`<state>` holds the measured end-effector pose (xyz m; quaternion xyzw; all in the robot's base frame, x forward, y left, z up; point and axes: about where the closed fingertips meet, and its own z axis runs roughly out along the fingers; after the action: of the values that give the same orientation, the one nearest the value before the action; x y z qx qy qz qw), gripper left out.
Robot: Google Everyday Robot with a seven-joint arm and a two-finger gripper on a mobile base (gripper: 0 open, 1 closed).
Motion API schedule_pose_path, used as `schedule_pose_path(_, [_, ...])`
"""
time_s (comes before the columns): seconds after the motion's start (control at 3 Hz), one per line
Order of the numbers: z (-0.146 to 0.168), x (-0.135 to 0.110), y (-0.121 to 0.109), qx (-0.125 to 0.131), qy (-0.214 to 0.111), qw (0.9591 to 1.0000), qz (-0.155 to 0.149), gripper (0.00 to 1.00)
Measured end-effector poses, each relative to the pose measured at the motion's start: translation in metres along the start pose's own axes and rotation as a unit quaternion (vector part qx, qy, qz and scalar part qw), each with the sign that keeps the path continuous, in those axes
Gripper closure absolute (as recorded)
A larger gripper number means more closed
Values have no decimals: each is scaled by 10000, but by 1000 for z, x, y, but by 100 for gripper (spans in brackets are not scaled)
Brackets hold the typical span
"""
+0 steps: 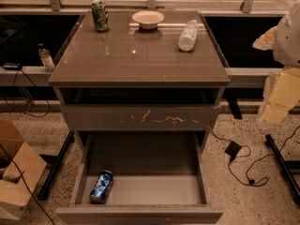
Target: Pick pepsi can from middle drawer and place on counter
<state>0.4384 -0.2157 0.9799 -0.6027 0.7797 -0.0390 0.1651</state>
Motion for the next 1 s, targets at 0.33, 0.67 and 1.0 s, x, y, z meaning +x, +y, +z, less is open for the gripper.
schedule_pose_path(0.33, [0,0,0,0,0,10000,0,0])
schedule_pose_path(0.67, [21,-29,7,-175,-158,9992,-309,0])
schedule_pose_path(1.0, [48,-62,21,-388,-422,9954,-773,0])
